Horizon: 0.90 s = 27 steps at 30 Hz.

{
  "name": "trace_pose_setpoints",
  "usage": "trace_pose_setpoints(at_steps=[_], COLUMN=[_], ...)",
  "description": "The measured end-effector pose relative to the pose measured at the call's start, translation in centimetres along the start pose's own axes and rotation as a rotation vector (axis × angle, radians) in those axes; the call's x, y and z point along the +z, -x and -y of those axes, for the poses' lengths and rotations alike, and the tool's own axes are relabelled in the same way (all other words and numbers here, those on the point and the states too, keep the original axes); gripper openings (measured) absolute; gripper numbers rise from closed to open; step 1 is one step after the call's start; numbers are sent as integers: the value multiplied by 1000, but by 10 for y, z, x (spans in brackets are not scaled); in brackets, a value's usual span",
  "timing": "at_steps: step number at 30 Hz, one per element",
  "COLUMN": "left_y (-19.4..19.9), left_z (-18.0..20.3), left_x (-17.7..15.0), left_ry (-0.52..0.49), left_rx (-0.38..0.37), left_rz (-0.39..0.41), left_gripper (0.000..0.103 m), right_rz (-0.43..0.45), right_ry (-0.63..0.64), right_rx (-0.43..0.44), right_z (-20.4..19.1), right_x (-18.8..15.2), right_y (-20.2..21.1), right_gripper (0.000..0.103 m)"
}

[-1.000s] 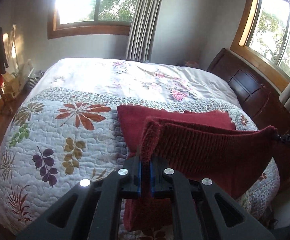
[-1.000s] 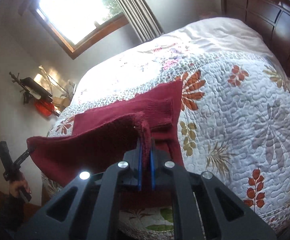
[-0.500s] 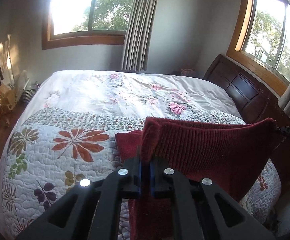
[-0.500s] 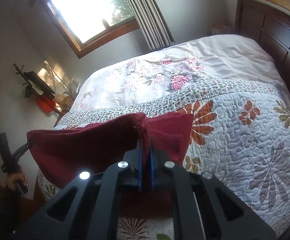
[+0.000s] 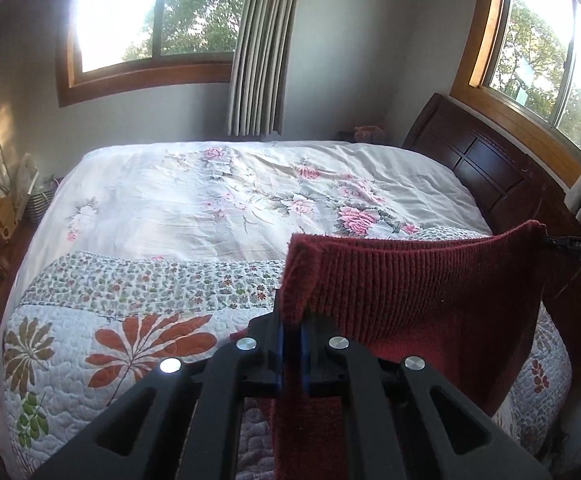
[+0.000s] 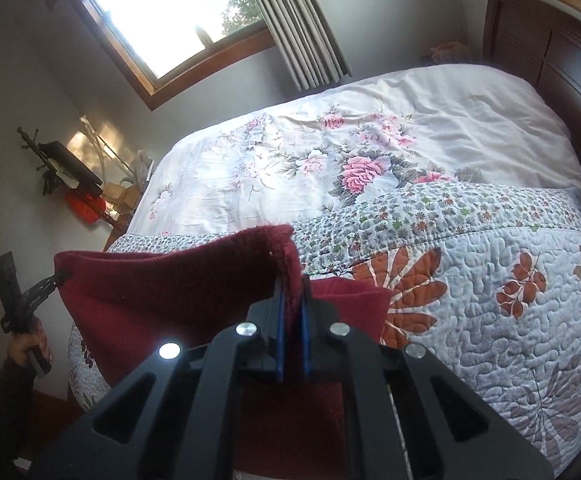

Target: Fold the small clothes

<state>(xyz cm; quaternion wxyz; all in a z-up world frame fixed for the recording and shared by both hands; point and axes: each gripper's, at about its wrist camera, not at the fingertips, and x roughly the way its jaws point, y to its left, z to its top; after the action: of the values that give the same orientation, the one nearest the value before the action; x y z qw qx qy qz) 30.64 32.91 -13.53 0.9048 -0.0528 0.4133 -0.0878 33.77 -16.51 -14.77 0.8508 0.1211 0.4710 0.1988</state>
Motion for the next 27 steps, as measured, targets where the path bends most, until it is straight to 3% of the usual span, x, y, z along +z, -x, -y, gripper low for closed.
trace_pose_setpoints(at_steps=[9, 13, 17, 21, 23, 27], left_y=[-106, -99, -78, -86, -103, -162], left_z=[-41, -43, -32, -38, -46, -63], left_x=[-9, -6, 17, 40, 43, 25], left_ry=[140, 162, 111, 99, 120, 180], left_rx=[-50, -81, -93, -73, -72, -74], left_rz=[-237, -216, -157, -136, -159, -315], left_gripper=[6, 6, 6, 6, 6, 6], right_rz=[-186, -167, -118, -96, -109, -216], right_ry=[-82, -59, -24, -50, -82, -149], right_rx=[-30, -22, -2, -8, -5, -23], right_z=[40, 32, 17, 27, 37, 60], right_x=[7, 15, 34, 54, 59, 50], right_y=[-93, -87, -67, -74, -88, -136], right_gripper=[5, 5, 5, 5, 5, 5])
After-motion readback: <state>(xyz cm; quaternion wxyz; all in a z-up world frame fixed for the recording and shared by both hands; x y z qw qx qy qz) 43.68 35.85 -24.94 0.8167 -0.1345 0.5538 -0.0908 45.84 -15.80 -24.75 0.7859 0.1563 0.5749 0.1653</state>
